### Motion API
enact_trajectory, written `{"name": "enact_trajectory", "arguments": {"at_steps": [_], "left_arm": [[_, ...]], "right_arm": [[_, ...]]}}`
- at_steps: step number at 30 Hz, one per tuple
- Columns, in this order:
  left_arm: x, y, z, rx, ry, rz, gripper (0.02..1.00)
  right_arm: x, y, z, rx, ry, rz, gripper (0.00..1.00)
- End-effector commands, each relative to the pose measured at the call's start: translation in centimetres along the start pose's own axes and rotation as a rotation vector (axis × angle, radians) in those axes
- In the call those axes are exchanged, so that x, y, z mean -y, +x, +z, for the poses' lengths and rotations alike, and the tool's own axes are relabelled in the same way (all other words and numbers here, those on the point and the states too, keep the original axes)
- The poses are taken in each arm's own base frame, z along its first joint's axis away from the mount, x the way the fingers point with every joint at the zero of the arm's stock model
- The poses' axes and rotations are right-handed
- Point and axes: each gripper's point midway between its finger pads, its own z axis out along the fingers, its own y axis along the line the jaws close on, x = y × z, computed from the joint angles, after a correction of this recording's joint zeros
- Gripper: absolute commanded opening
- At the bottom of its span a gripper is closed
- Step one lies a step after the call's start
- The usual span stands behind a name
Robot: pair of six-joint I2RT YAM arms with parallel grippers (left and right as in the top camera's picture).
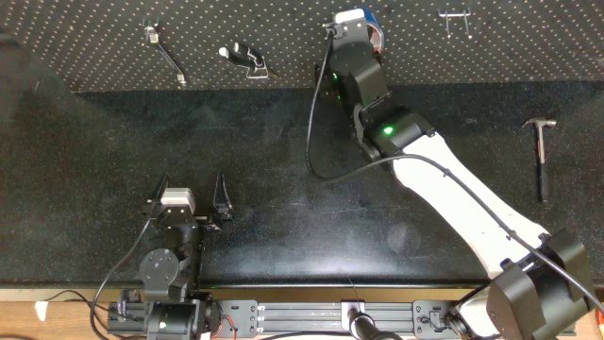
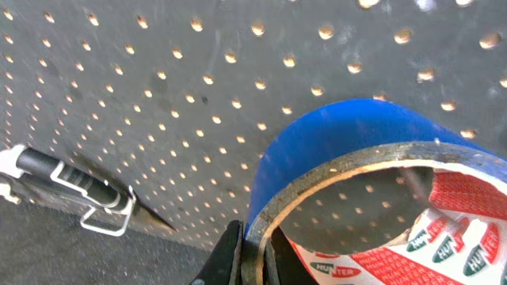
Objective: Place Tools Onto Pegboard
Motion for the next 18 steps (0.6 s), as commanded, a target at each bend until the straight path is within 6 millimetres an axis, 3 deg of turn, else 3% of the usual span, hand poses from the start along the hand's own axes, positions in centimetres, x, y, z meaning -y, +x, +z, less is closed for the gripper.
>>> {"name": "enact_trajectory", "arguments": {"at_steps": [1, 4, 6, 9, 11, 13, 14, 15, 16, 17, 18], "left_arm": [[0.2, 0.1, 0.0, -0.002, 0.012, 0.013, 0.996], [0.2, 0.1, 0.0, -0.002, 0.011, 0.013, 0.996], [0.2, 0.1, 0.0, -0.002, 0.012, 0.013, 0.996], [0.2, 0.1, 0.0, -0.002, 0.012, 0.013, 0.996], [0.2, 0.1, 0.0, -0.002, 0.012, 0.013, 0.996], [0.2, 0.1, 0.0, -0.002, 0.012, 0.013, 0.996], [0.2, 0.1, 0.0, -0.002, 0.012, 0.013, 0.996], [0.2, 0.1, 0.0, -0.002, 0.011, 0.013, 0.996], [0.2, 0.1, 0.0, -0.002, 0.012, 0.013, 0.996], [0.2, 0.1, 0.0, -0.002, 0.012, 0.013, 0.996], [0.2, 0.1, 0.0, -0.002, 0.011, 0.013, 0.996]], "right_arm": [[-0.6, 1.2, 2.2, 0.002, -0.004, -0.058, 0.075], [-0.6, 1.3, 2.2, -0.002, -0.005, -0.059, 0.080], [-0.8, 1.7, 1.9, -0.029, -0.021, -0.064, 0.169], [-0.8, 2.2, 0.6, -0.077, -0.038, -0.073, 0.169], [-1.0, 2.3, -2.3, -0.135, -0.077, -0.081, 0.169], [-0.5, 3.0, -5.3, -0.207, -0.088, -0.092, 0.244], [0.3, 4.4, -7.4, -0.289, -0.076, -0.105, 0.310], [1.6, 6.3, -10.0, -0.393, -0.049, -0.122, 0.535], [3.6, 8.1, -12.2, -0.497, -0.001, -0.127, 0.855], [5.5, 9.8, -14.1, -0.593, 0.042, -0.121, 0.978], [8.9, 12.3, -16.6, -0.736, 0.125, -0.096, 0.976]]}}
